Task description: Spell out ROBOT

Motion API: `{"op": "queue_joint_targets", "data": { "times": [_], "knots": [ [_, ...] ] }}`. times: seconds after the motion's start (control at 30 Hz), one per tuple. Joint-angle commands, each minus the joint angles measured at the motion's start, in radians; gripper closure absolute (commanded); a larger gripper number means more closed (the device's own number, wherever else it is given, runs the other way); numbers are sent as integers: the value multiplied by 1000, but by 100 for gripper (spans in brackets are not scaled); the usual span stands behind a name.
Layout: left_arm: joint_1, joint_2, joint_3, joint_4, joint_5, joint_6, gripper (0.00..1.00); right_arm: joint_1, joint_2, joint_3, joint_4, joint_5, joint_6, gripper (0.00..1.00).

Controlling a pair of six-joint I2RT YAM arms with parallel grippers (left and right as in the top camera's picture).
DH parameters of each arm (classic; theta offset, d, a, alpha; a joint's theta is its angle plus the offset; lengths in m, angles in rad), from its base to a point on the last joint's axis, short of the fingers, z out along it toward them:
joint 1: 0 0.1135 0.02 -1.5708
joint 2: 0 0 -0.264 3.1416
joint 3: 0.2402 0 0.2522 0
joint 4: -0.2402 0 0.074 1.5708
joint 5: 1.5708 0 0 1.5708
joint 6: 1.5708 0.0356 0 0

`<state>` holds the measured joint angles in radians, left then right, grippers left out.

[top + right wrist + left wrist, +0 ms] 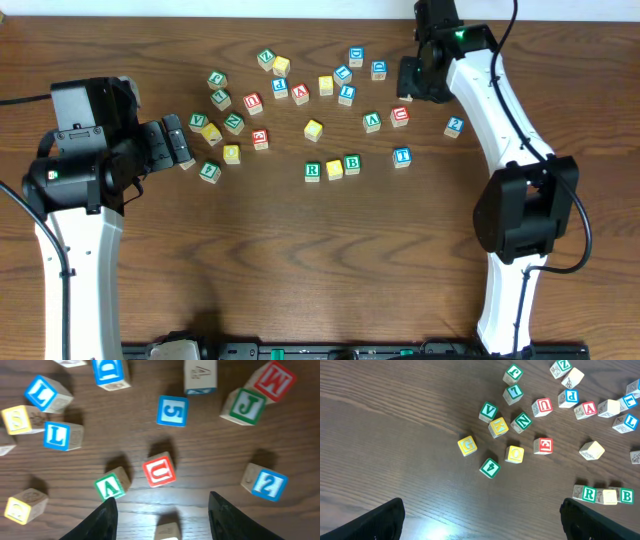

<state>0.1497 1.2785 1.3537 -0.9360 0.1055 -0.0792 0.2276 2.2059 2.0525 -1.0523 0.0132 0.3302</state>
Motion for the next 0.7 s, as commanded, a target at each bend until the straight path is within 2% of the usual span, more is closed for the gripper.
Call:
{"op": "queue_joint_targets", "data": {
  "times": [0.0,0.4,0.67],
  "knots": [
    [5,3,25,-2,-6,-9,2,31,-16,18,13,-43,18,48],
    [5,3,25,-2,-6,-9,2,201,-13,18,78,-79,40,48],
    [5,3,25,-2,-6,-9,2,375,18,17,275,-102,93,49]
  ]
}}
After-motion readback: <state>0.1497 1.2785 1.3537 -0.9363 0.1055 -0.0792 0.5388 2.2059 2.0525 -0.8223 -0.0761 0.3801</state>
